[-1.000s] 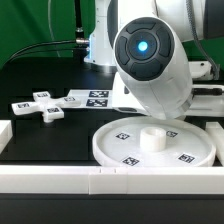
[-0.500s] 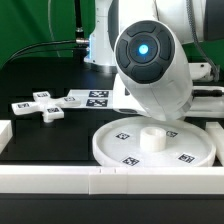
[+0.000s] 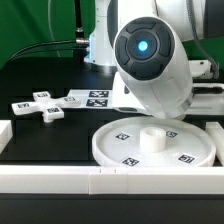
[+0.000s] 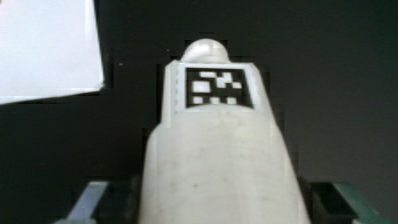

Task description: Assemble round table

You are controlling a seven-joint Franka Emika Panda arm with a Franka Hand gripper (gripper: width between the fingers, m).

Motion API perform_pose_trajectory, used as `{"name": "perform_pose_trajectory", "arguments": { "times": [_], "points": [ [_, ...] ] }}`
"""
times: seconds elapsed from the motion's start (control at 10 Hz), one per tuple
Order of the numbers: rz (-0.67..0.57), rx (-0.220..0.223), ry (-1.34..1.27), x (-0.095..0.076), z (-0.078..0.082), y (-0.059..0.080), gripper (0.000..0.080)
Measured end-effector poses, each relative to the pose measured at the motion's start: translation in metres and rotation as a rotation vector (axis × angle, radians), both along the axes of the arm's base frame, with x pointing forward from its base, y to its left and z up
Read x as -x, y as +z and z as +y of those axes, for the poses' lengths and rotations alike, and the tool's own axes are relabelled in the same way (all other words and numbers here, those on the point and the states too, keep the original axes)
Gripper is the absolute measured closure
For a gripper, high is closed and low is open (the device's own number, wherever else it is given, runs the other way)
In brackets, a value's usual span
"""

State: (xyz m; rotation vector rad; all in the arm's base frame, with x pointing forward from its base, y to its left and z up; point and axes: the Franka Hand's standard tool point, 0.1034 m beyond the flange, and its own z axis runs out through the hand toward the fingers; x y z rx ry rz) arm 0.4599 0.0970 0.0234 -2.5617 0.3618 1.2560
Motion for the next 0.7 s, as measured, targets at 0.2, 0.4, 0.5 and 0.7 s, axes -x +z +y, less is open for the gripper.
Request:
{"name": "perform_pose_trajectory", "arguments": {
  "times": [0.2,0.4,0.5,0.7],
  "points": [
    [0.025,-0.022,0.014,-0.005,-0.003,0.039,0.0393],
    [-0.006,-0.021,0.014,-0.016,-0.003,0.049,0.0392],
    [-0.028,-0.014,0.010,-0.019,-0.003,0.047,0.0392],
    [-0.042,-0.017,0.014,-0.020,-0.004,0.046,0.0392]
  ]
}}
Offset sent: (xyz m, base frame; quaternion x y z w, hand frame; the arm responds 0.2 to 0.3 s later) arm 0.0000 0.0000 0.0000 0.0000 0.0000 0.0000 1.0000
